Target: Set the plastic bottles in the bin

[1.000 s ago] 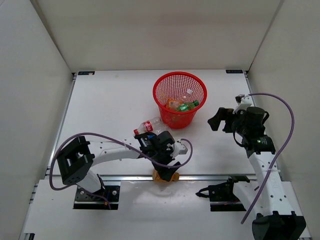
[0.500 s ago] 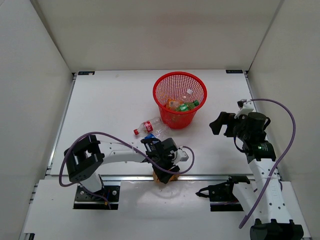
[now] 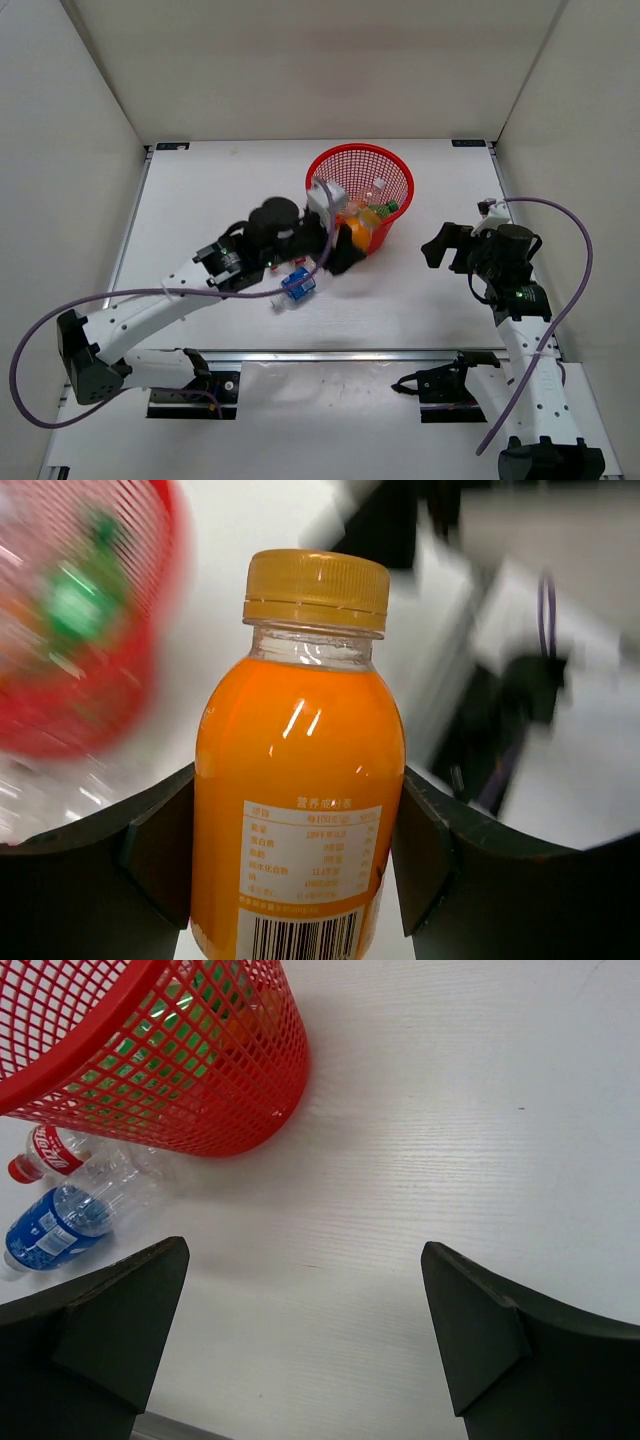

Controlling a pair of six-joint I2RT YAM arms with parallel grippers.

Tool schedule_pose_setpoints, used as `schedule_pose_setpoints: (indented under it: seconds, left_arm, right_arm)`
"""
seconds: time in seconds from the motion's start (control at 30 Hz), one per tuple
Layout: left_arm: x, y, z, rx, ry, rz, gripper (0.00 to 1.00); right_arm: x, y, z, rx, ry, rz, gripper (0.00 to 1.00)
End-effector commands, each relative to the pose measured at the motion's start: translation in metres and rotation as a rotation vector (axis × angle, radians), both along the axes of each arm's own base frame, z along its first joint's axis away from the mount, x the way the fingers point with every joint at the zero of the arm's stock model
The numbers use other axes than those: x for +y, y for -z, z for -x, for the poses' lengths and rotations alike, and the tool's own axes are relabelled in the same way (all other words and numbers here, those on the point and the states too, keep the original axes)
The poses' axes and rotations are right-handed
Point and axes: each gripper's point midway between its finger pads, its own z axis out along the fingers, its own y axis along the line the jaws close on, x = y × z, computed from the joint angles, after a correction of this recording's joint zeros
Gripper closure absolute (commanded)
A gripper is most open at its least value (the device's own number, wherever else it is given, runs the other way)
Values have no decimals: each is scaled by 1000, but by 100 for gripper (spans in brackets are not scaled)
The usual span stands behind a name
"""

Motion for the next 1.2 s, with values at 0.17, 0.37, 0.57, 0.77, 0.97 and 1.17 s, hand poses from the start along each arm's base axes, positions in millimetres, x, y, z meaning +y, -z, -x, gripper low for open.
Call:
schedule_pose_setpoints:
  seconds: [0.17, 0.37, 0.57, 0.77, 0.97, 1.17]
  left_arm:
    - [13, -115, -167, -166, -588, 357, 53]
    - [-1, -76, -248, -113, -706, 222, 20]
    - [-9, -81, -232, -133, -667, 169, 1]
    - [59, -63, -180, -111, -825, -2, 1]
    - [177, 47, -120, 131, -1035, -230, 1]
    - [282, 95, -65, 280, -1280, -197, 1]
  right_arm:
    - [3, 7, 0, 17, 24, -16, 1]
    - [20, 24, 13, 63, -1, 33, 1]
    - [33, 24, 20, 41, -100, 125, 1]
    - [91, 24, 43, -63, -515, 219, 1]
    - [175, 27, 86, -228, -929, 344, 1]
    - [230, 30, 90, -365, -1246, 394, 1]
